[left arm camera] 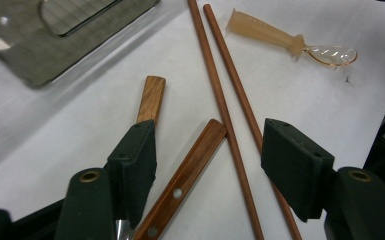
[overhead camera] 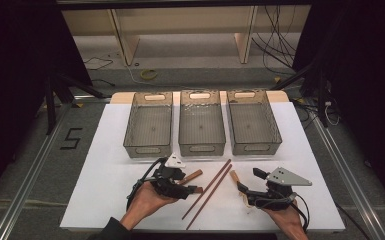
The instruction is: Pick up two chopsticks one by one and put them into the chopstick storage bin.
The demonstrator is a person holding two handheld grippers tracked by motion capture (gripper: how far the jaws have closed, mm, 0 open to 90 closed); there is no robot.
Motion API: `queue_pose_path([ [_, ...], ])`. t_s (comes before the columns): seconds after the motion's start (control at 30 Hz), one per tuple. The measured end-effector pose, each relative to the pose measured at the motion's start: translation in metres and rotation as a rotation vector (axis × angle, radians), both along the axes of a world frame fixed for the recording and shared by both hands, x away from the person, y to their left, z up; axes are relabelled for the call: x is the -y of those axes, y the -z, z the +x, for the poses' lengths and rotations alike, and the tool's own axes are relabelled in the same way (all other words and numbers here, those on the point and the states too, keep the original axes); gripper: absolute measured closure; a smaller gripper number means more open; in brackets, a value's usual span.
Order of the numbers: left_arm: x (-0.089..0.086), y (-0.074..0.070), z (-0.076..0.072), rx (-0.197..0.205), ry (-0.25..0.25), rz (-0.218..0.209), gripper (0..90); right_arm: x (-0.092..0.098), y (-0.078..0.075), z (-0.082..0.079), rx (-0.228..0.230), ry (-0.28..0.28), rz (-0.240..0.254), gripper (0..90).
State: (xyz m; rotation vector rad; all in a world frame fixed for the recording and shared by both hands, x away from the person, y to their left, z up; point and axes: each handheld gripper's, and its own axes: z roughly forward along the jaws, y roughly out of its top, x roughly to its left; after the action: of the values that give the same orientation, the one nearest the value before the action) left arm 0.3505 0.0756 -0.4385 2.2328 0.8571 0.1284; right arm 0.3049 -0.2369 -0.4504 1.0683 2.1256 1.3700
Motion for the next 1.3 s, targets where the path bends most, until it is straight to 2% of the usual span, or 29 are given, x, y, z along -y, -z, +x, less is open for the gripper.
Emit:
queue_pose_path([
  [0.2, 0.023, 0.004, 0.014, -0.022, 0.022, 0.041, 45.2, 0.000, 0.000, 0.000, -0.006, -0.002, 0.000, 25.9],
  [0.27, 0.026, 0.005, 0.016, -0.029, 0.025, 0.046, 46.9, 0.000, 0.001, 0.001, -0.007, -0.003, -0.002, 26.0],
  [0.37, 0.032, 0.009, 0.022, -0.031, 0.025, 0.086, 48.0, 0.000, 0.001, 0.001, -0.008, -0.004, -0.002, 26.1],
  [0.4, 0.035, 0.011, 0.024, -0.039, 0.021, 0.080, 50.2, 0.000, 0.001, 0.001, -0.009, -0.003, -0.003, 26.1],
  [0.67, 0.048, 0.019, 0.033, -0.070, 0.047, 0.133, 55.6, 0.000, 0.002, 0.002, -0.017, -0.004, -0.004, 26.1],
  [0.93, 0.065, 0.020, 0.032, -0.082, 0.068, 0.140, 62.3, 0.001, 0.002, 0.002, -0.019, -0.004, -0.005, 26.2],
  [1.07, 0.071, 0.018, 0.026, -0.098, 0.104, 0.128, 65.1, 0.000, 0.001, 0.002, -0.021, -0.005, -0.008, 26.3],
  [1.3, 0.078, 0.021, 0.022, -0.132, 0.137, 0.162, 69.2, 0.000, 0.002, 0.002, -0.025, -0.007, -0.011, 26.4],
])
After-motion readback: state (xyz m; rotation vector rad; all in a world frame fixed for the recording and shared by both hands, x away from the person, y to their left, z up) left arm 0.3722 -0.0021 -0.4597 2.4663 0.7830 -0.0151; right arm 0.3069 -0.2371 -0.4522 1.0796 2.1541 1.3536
